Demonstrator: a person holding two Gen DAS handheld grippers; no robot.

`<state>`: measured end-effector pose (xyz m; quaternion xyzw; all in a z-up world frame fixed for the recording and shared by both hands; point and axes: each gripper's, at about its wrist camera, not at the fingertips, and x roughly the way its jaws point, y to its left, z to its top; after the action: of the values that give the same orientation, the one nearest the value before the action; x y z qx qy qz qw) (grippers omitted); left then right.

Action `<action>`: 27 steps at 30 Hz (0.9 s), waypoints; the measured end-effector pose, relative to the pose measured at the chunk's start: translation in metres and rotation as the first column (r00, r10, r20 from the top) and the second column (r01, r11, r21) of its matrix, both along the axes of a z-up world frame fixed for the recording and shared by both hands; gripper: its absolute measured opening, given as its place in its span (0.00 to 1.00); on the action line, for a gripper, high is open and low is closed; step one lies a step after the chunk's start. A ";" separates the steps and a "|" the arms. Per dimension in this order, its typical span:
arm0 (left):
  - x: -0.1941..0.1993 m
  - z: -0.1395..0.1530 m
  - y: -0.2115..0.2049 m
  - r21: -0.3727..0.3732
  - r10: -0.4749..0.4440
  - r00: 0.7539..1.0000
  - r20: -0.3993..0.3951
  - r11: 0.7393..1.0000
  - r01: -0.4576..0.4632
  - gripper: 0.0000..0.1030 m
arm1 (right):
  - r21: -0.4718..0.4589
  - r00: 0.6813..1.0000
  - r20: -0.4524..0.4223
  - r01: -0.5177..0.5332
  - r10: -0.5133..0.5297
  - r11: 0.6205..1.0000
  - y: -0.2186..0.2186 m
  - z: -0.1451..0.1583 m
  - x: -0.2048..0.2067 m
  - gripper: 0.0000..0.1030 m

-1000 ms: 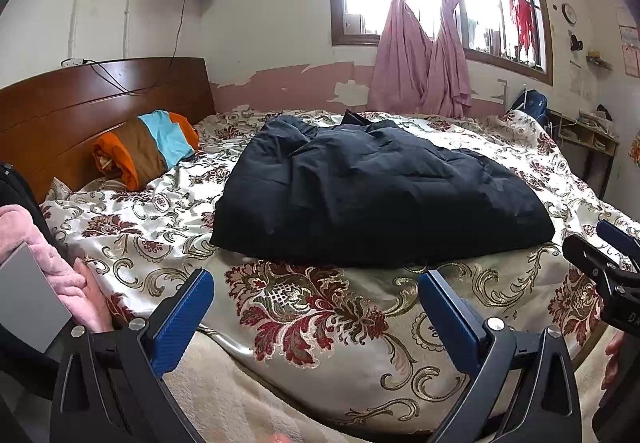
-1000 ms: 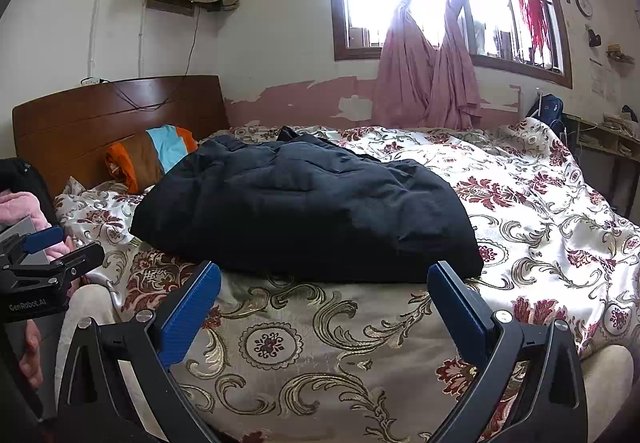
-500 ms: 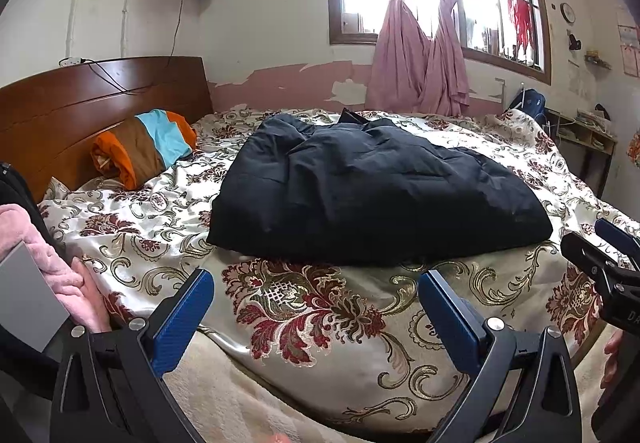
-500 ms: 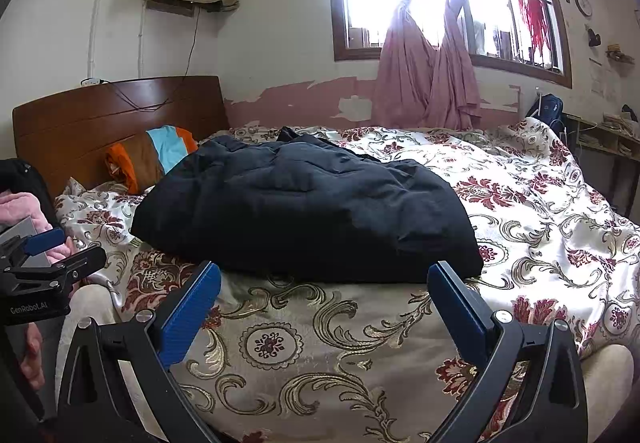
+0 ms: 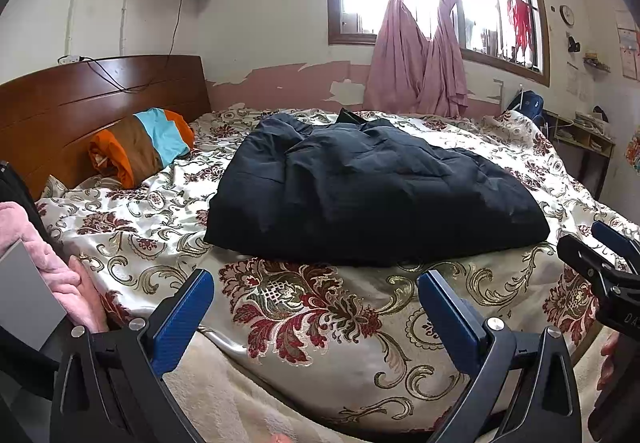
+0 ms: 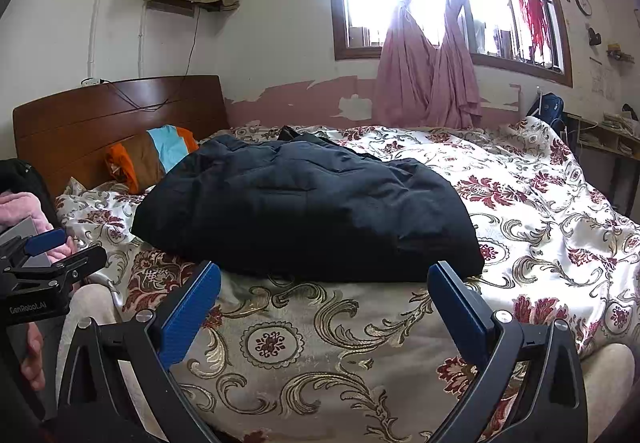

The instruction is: Fold large clothes

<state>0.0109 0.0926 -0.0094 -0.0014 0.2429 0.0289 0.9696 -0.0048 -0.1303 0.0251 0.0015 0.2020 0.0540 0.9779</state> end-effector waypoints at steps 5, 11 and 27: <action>0.000 0.000 -0.001 0.001 -0.001 1.000 0.000 1.000 0.001 1.00 | 0.000 1.000 0.000 0.001 -0.001 1.000 0.001 0.000 0.000 0.99; -0.001 0.000 -0.001 0.000 0.002 1.000 0.006 1.000 -0.002 1.00 | 0.004 1.000 -0.002 0.002 -0.002 1.000 0.002 0.000 0.000 0.99; -0.004 0.001 -0.001 -0.001 -0.003 1.000 0.020 1.000 0.003 1.00 | 0.006 1.000 -0.003 0.002 -0.002 1.000 0.003 0.000 0.000 0.99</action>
<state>0.0068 0.0915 -0.0084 -0.0016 0.2333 0.0273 0.9720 -0.0045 -0.1273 0.0252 0.0047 0.2031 0.0536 0.9777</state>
